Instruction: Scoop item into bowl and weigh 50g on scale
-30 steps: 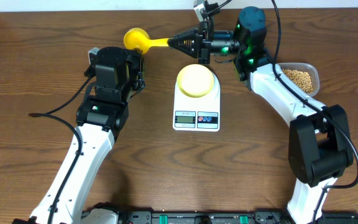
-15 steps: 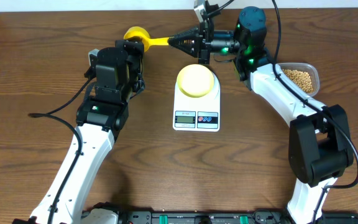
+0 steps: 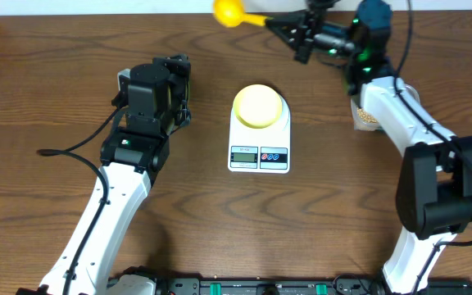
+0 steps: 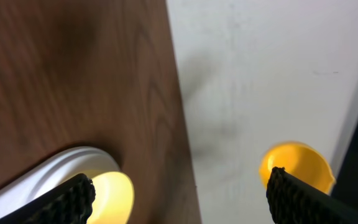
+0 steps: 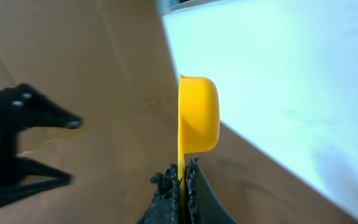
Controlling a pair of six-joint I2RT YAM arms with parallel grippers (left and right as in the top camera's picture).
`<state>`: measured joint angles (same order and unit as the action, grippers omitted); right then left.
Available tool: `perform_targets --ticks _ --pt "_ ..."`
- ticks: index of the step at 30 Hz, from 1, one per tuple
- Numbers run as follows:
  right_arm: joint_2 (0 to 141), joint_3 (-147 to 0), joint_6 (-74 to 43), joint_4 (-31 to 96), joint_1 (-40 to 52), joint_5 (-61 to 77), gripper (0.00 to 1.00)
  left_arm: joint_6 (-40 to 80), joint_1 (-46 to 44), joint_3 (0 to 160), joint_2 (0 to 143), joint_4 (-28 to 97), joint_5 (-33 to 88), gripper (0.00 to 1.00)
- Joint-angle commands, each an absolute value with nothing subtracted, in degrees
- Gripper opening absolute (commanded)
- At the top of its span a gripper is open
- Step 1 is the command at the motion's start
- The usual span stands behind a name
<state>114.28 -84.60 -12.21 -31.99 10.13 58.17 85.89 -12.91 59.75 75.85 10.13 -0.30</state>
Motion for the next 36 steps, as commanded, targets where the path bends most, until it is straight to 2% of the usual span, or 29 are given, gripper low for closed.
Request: perform_targets --ticks 1,10,12,18,21,29,36 --pt "114.5 -85.9 -8.0 -32.3 7.2 57.1 0.01 85.6 -13.0 60.9 75.7 11.7 -0.4 0.9" --pt "114.5 -85.9 -8.0 -32.3 2.0 57.1 0.01 85.6 -13.0 60.9 75.7 13.3 -0.4 0.91" --pt "114.5 -85.9 -8.1 -32.3 1.5 57.1 0.01 85.6 -13.0 60.9 75.7 13.3 -0.4 0.96" --pt "114.5 -85.9 -8.0 -32.3 1.4 57.1 0.01 85.0 -13.0 60.9 75.7 13.3 -0.4 0.97" --pt "114.5 -85.9 -6.1 -32.3 1.4 57.1 0.01 79.9 -13.0 60.9 75.7 13.2 -0.4 0.97" --pt "114.5 -85.9 -5.0 -32.3 1.4 56.9 0.01 56.9 -12.9 60.9 75.7 14.8 0.3 0.99" --pt "114.5 -85.9 -2.5 -32.3 1.5 56.9 0.01 54.7 -12.9 60.9 75.7 24.4 -5.9 0.99"
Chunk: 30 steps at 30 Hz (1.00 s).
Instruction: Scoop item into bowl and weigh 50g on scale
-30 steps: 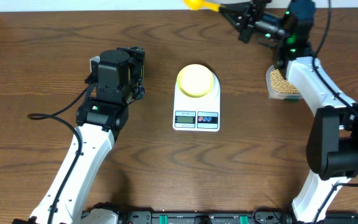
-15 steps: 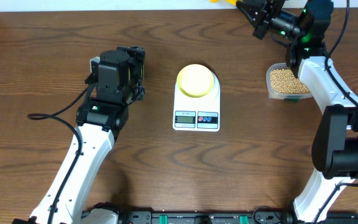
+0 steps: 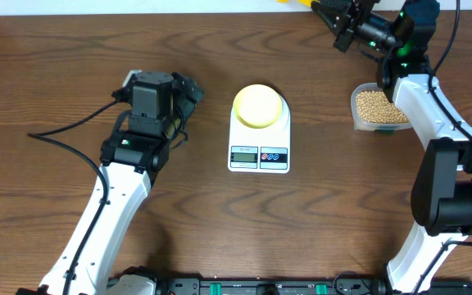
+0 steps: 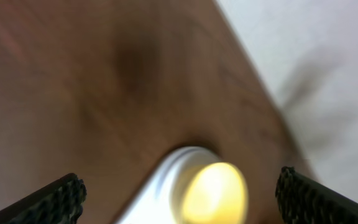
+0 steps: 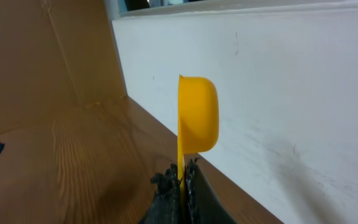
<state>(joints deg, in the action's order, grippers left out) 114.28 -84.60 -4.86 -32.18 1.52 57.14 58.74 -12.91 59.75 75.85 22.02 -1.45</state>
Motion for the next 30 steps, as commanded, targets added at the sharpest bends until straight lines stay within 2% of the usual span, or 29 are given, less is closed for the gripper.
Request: perform_targets --ticks 1,5,12,23,30 --pt "114.5 -85.9 -2.5 -32.3 1.5 56.9 0.01 54.7 -13.0 60.9 75.7 25.8 -7.4 0.99" --pt "114.5 -85.9 -2.5 -31.9 1.5 56.9 0.01 54.7 -12.9 60.9 75.7 31.4 -15.5 0.99" --pt "114.5 -85.9 -2.5 -31.9 1.5 51.8 0.01 53.6 -13.0 60.9 75.7 32.1 -16.2 0.99" --pt "114.5 -85.9 -3.4 -31.0 1.6 49.4 0.01 26.7 -12.9 60.9 75.7 33.6 -15.7 0.99" --pt "114.5 -85.9 -5.8 -29.8 1.6 49.4 0.01 25.5 -13.0 60.9 75.7 33.6 -15.7 0.99"
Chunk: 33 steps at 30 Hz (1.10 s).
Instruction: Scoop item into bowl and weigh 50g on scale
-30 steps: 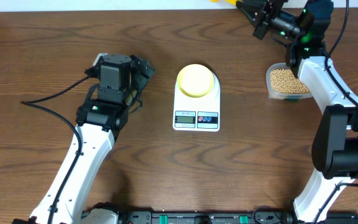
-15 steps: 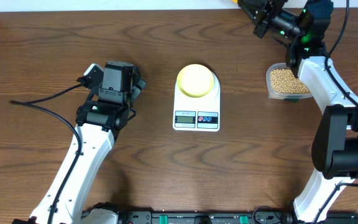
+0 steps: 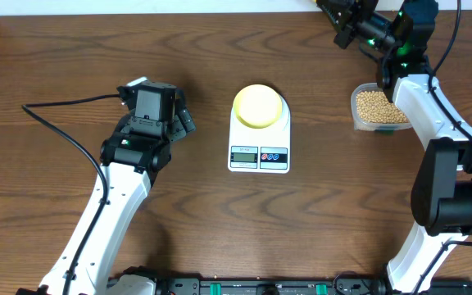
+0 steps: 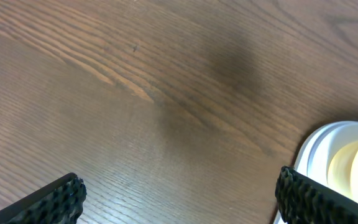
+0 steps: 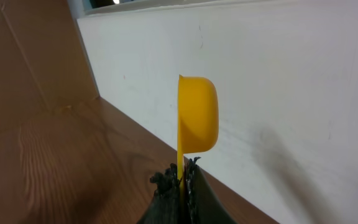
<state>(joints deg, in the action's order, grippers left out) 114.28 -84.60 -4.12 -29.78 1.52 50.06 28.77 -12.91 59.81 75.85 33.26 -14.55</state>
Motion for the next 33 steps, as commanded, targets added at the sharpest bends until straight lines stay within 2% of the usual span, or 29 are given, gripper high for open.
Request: perform_targets --ticks 1,12,33 --pt "114.5 -85.9 -5.8 -29.8 1.6 49.4 0.01 25.5 -13.0 60.9 75.7 33.6 -15.7 0.99" --pt "114.5 -85.9 -5.8 -29.7 1.5 46.1 0.01 25.5 -13.0 60.9 75.7 34.0 -15.7 0.99" --pt "114.5 -85.9 -6.8 -25.0 1.4 50.5 0.01 25.1 -13.0 60.9 75.7 33.6 -12.5 0.99"
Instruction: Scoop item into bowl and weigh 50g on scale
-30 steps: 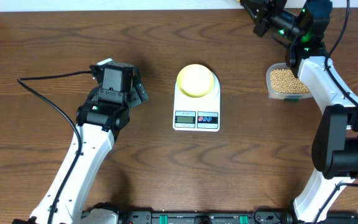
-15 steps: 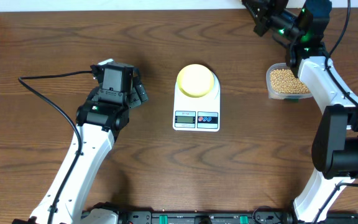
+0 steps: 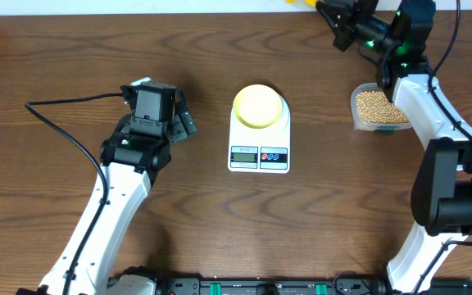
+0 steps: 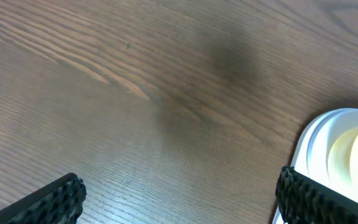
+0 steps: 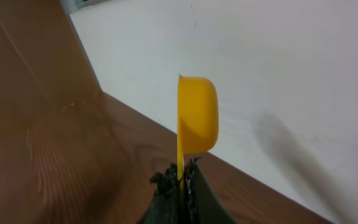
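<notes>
A white scale [image 3: 260, 143] stands mid-table with a pale yellow bowl [image 3: 259, 105] on it; bowl and scale edge show at the right of the left wrist view. A clear container of beans [image 3: 377, 107] sits at the right. My right gripper [image 5: 182, 173] is shut on the handle of a yellow scoop [image 5: 197, 115], held high at the table's far edge; only the scoop's tip [image 3: 299, 2] shows overhead. My left gripper [image 4: 179, 190] hangs open over bare wood left of the scale, nothing between its fingers.
A white wall [image 5: 278, 68] runs along the table's far edge [image 3: 138, 18]. A black cable [image 3: 64, 106] trails from the left arm over the table's left side. A strip of equipment lies along the near edge [image 3: 252, 287].
Hardly anything moved. The right gripper tilted slightly with the scoop, still at the far edge. The left gripper stays open left of the scale.
The right gripper held the scoop above the far edge behind the scale, hiding the bean container. Then it was further right with the container uncovered, and stays there. The left gripper first pointed toward the wall, then turned down over wood beside the scale.
</notes>
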Controlling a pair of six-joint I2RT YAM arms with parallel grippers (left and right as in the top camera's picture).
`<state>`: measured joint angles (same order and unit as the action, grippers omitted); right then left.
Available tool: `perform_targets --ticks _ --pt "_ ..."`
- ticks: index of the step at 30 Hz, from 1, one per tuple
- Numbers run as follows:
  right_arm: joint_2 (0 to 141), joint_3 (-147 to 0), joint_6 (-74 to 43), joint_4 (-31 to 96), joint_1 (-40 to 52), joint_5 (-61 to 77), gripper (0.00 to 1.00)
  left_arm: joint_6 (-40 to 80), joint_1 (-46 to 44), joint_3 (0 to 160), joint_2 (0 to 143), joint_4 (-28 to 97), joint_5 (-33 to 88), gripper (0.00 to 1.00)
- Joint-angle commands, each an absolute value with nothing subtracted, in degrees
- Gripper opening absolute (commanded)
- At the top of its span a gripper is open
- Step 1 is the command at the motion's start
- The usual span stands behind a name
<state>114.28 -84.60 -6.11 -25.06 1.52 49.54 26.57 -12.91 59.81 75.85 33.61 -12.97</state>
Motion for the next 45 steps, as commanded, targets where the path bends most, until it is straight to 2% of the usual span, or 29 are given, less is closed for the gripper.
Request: perform_targets --ticks 1,3,10,19,25,33,45 --pt "114.5 -85.9 -6.8 -25.0 1.4 50.5 0.01 25.1 -13.0 60.9 75.7 33.6 -12.4 0.99" --pt "114.5 -85.9 -6.8 -25.0 1.4 50.5 0.01 24.6 -13.3 60.9 75.7 33.6 -12.4 0.99" --pt "114.5 -85.9 -6.8 -24.1 1.3 51.2 0.01 11.9 -19.7 60.9 75.7 33.6 -9.5 0.99" --pt "114.5 -85.9 -6.7 -22.6 1.3 51.4 0.01 8.9 -26.8 60.9 75.7 31.0 -8.6 0.99" --pt "114.5 -85.9 -4.3 -18.1 1.3 51.4 0.01 4.6 -27.2 62.7 78.5 30.8 -1.5 0.99" --pt "114.5 -85.9 -3.9 -17.4 1.3 51.3 0.01 1.3 -27.2 67.6 86.3 31.1 1.0 0.99" --pt "114.5 -85.9 -2.6 -17.4 1.3 50.9 0.01 -3.0 -28.9 76.4 94.2 41.1 1.1 0.99"
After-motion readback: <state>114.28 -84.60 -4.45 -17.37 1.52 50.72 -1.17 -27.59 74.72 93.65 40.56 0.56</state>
